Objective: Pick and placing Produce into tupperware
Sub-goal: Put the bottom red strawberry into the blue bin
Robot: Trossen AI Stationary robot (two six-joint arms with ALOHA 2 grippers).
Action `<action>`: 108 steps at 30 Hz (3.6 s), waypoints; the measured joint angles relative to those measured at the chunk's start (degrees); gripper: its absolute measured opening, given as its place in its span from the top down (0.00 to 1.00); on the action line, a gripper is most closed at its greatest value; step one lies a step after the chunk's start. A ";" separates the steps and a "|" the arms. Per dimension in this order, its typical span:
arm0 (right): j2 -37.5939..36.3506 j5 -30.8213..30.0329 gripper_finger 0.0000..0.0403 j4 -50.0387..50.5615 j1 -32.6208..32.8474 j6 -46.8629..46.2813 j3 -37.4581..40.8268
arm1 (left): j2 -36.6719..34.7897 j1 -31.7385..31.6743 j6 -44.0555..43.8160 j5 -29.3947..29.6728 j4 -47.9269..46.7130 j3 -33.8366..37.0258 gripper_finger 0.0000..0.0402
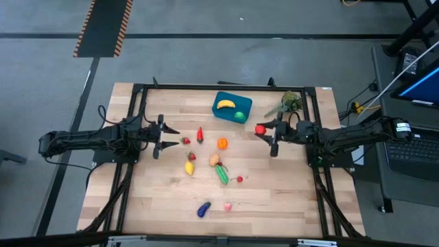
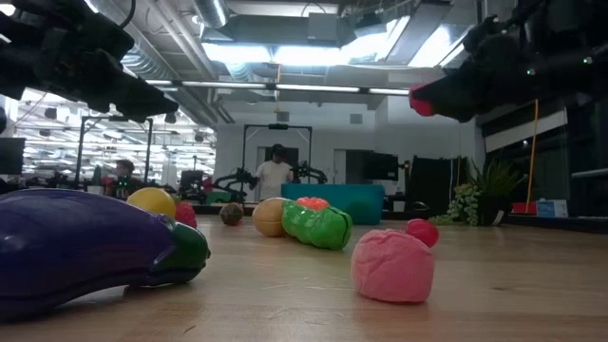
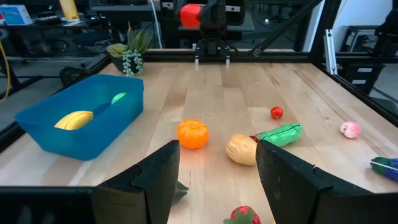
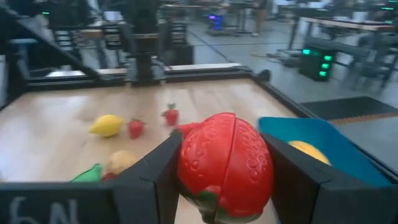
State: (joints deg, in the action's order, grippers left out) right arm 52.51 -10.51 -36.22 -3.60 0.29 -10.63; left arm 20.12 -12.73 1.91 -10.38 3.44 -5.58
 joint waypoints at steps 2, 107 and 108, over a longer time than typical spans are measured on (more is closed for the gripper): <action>0.00 -1.98 0.53 0.01 0.00 -0.46 0.00 | 0.02 0.01 0.00 0.03 0.00 0.00 0.49; 70.18 41.04 0.39 59.32 -29.14 9.87 -76.43 | 0.10 0.02 0.22 2.39 -1.53 0.00 0.49; 70.18 40.96 0.36 59.16 -29.14 9.29 -76.43 | 0.11 0.02 0.22 2.39 -1.55 0.00 0.49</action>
State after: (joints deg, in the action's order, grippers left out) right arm 122.69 30.46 22.95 -32.73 9.57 -87.07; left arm 20.23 -12.71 2.13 -7.99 1.89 -5.58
